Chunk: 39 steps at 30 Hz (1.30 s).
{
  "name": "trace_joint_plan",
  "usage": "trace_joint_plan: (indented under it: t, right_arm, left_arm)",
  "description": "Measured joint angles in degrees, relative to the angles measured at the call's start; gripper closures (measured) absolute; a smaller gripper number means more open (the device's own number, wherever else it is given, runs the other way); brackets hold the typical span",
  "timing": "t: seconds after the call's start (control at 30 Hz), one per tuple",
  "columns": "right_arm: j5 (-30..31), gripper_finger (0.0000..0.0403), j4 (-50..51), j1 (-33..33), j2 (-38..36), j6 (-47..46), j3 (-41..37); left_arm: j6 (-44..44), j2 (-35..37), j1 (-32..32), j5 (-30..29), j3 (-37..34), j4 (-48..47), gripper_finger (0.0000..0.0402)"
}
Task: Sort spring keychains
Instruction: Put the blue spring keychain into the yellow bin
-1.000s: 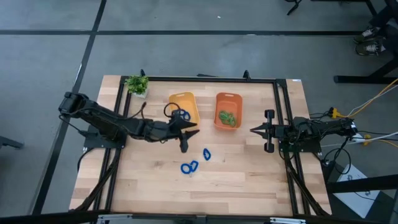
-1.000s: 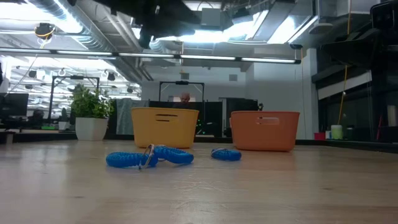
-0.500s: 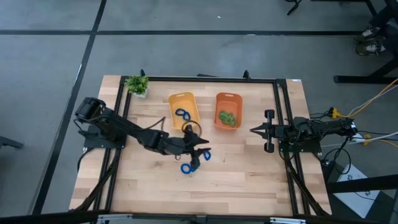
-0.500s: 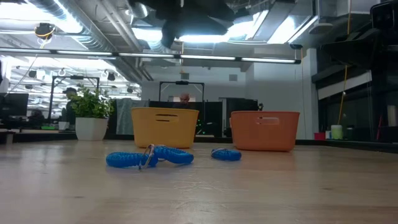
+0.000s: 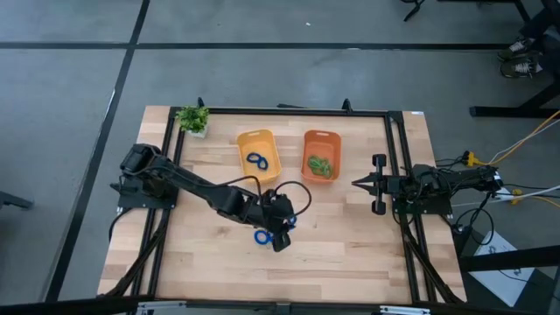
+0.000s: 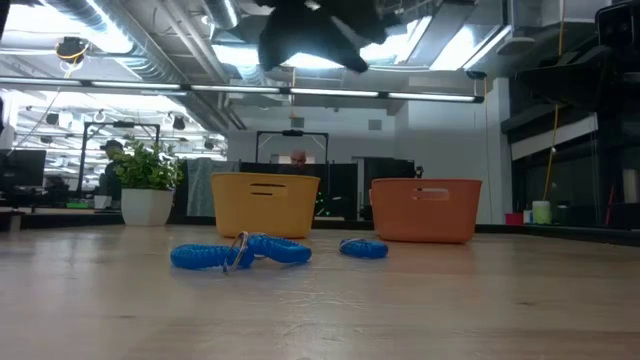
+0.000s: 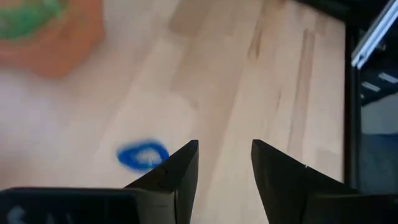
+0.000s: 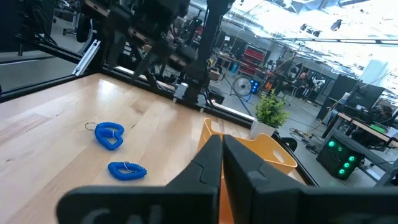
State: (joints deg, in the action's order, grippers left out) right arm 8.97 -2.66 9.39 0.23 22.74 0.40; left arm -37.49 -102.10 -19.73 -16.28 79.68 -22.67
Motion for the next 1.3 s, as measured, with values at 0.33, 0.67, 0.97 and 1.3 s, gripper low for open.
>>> trace_joint_plan:
  t: [0.33, 0.67, 0.97, 1.3]
  right_arm:
    - [0.0, 0.0387, 0.0, 0.0, 0.0, 0.0, 0.0]
    - [0.0, 0.0387, 0.0, 0.0, 0.0, 0.0, 0.0]
    - [0.0, 0.0387, 0.0, 0.0, 0.0, 0.0, 0.0]
    - [0.0, 0.0387, 0.0, 0.0, 0.0, 0.0, 0.0]
  left_arm:
    - [-16.8, -0.9, -4.0, 4.6, 0.0, -10.0, 0.0259]
    - [-21.9, -7.0, -5.8, 11.5, 0.0, -16.0, 0.0258]
    - [-21.8, -12.0, -5.6, 12.9, 0.0, -20.4, 0.0258]
    - [-21.2, -10.8, -5.6, 6.9, 0.0, -22.9, 0.0258]
